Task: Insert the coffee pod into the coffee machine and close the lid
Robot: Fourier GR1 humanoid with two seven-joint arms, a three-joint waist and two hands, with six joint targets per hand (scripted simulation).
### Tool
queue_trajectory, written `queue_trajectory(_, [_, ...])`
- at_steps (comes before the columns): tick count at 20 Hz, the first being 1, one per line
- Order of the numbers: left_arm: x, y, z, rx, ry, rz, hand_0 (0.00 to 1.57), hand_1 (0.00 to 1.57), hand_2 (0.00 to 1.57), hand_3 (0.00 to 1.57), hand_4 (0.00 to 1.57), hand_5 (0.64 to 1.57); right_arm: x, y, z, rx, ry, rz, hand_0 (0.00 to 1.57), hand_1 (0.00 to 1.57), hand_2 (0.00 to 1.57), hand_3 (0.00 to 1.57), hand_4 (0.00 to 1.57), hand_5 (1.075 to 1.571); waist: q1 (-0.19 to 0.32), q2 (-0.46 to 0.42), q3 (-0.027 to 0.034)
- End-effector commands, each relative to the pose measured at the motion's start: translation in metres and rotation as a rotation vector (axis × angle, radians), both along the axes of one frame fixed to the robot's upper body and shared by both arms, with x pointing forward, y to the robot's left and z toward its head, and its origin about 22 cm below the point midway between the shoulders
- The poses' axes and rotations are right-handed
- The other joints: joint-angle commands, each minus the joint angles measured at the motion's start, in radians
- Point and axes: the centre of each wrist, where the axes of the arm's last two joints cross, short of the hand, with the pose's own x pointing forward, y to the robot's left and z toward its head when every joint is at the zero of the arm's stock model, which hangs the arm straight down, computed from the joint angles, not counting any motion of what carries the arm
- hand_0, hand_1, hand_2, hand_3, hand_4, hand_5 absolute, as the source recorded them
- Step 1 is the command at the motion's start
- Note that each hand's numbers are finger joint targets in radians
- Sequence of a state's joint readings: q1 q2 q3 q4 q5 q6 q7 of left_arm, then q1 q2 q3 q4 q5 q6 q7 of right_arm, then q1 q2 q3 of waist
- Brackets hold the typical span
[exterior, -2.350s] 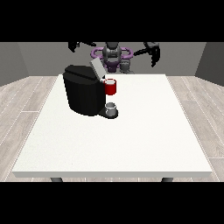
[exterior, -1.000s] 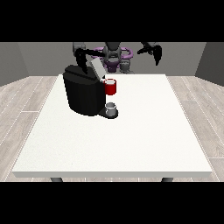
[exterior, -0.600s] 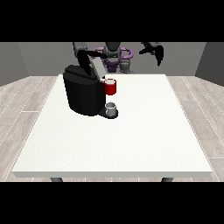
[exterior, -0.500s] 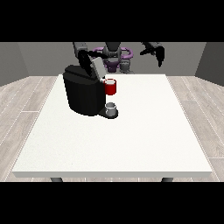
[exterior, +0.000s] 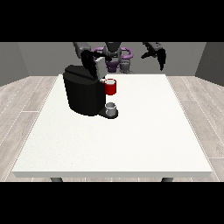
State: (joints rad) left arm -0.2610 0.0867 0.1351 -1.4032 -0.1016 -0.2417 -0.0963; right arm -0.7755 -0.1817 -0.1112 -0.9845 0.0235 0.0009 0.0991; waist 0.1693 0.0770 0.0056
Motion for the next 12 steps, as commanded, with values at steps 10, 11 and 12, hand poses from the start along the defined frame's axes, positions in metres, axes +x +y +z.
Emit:
queue_trajectory(10, [0.009,-0.007,0.008,0.045,-0.008,-0.056,0.0,0.0,0.0,0.0,0.33,1.571,0.004,0.064,0.048,-0.137,-0.136,0.102,0.0,0.0,0.0,0.0,0.1,1.571,0.101,0.012,-0.006])
queue_trajectory(11, [0.006,-0.027,0.003,0.022,-0.013,-0.076,0.0,0.0,0.0,0.0,0.32,1.571,0.009,0.059,0.063,-0.139,-0.152,0.08,0.0,0.0,0.0,0.0,0.09,1.571,0.122,0.031,-0.0059])
queue_trajectory(12, [0.012,-0.021,0.011,0.035,-0.026,-0.08,0.0,0.0,0.0,0.0,0.36,1.571,0.009,0.057,0.069,-0.158,-0.168,0.091,0.0,0.0,0.0,0.0,0.08,1.571,0.121,0.044,-0.0058])
